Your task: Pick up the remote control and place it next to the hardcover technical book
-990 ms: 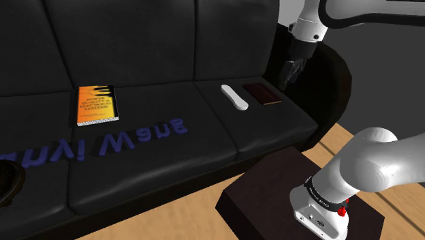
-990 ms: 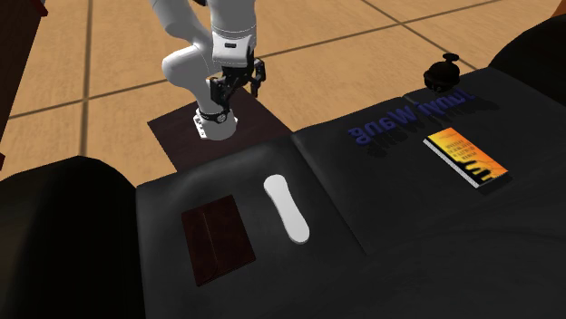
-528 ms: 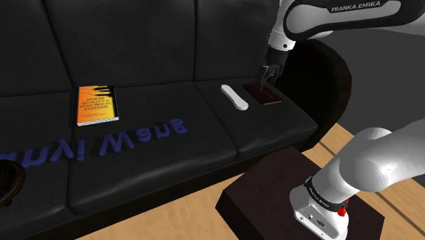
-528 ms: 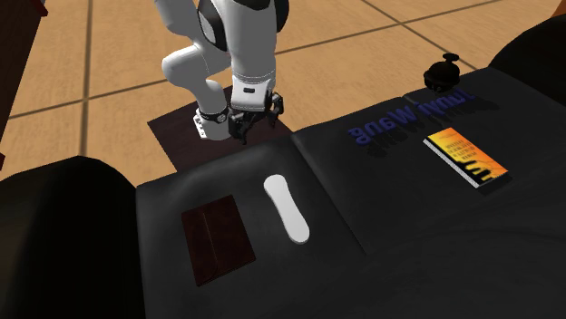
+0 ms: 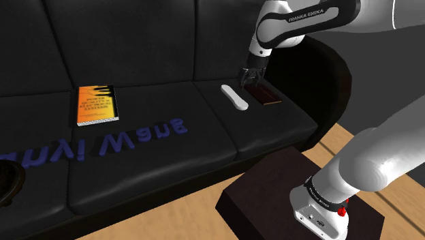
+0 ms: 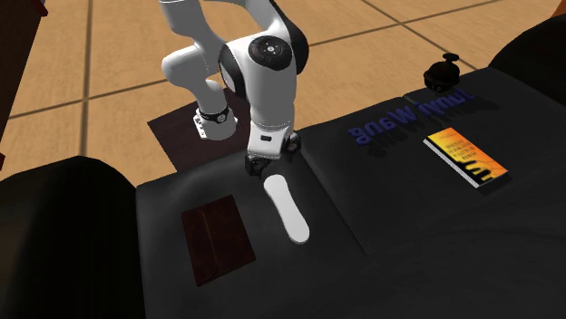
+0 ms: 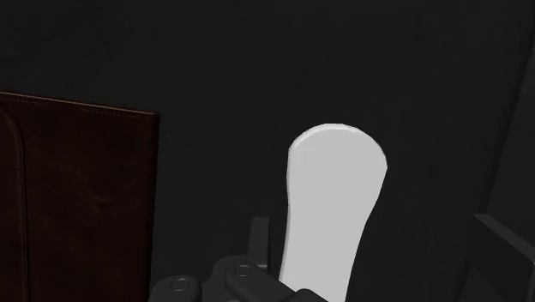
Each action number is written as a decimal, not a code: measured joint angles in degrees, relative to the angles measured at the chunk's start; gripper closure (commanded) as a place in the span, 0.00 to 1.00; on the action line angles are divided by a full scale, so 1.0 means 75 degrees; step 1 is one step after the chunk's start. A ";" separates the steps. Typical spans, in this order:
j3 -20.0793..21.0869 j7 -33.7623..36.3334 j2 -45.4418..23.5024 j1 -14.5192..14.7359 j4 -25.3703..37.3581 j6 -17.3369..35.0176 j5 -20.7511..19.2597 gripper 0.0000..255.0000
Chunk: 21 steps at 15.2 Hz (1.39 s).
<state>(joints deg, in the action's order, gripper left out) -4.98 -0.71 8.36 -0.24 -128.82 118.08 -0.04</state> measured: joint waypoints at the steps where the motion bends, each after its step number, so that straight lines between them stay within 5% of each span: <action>1: -0.0018 0.0031 -0.0371 -0.0007 0.0234 0.0159 0.0062 0.00; 7: -0.0121 0.0131 -0.1901 -0.0104 0.1272 0.0733 0.0387 0.00; 20: -0.0105 0.0091 -0.2409 -0.0111 0.1033 0.1488 0.0493 0.00; 21: -0.0105 0.0091 -0.2409 -0.0111 0.1033 0.1488 0.0493 1.00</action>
